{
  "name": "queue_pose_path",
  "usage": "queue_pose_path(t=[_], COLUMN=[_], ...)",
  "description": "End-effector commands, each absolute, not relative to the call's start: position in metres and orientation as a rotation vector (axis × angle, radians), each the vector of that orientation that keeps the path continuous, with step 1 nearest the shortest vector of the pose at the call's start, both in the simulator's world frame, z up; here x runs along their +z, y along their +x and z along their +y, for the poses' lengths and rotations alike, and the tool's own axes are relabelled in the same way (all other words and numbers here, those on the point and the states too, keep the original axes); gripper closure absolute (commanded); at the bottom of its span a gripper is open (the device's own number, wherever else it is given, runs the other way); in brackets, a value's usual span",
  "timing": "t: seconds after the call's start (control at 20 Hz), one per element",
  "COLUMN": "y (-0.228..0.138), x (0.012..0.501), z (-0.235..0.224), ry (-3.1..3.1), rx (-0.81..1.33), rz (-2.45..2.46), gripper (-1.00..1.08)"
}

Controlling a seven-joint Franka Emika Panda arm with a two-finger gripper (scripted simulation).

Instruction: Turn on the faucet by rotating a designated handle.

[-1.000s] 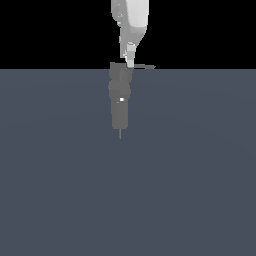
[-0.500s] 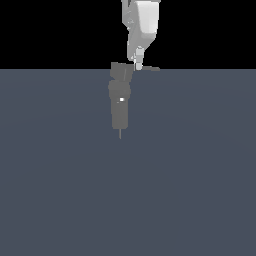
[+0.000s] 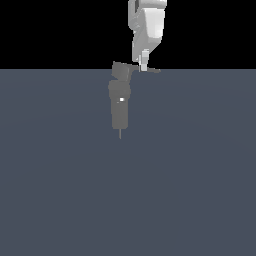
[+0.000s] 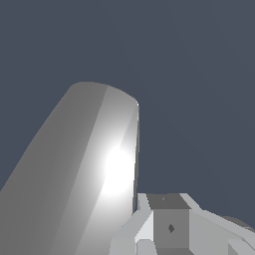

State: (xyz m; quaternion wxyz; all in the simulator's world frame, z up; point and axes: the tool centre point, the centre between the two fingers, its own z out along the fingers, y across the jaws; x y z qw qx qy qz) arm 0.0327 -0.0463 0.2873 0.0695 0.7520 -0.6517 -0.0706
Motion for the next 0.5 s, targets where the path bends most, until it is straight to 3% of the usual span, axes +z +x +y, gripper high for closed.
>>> queue_pose_path(t=[0.0, 0.45], y=[0.036, 0.052], x=[0.285, 0.283], z=[-0.075, -0.094], ry=[2.221, 2.215], rx=[-0.206, -0.204], rz=[-2.001, -2.010], gripper=[1.08, 1.08])
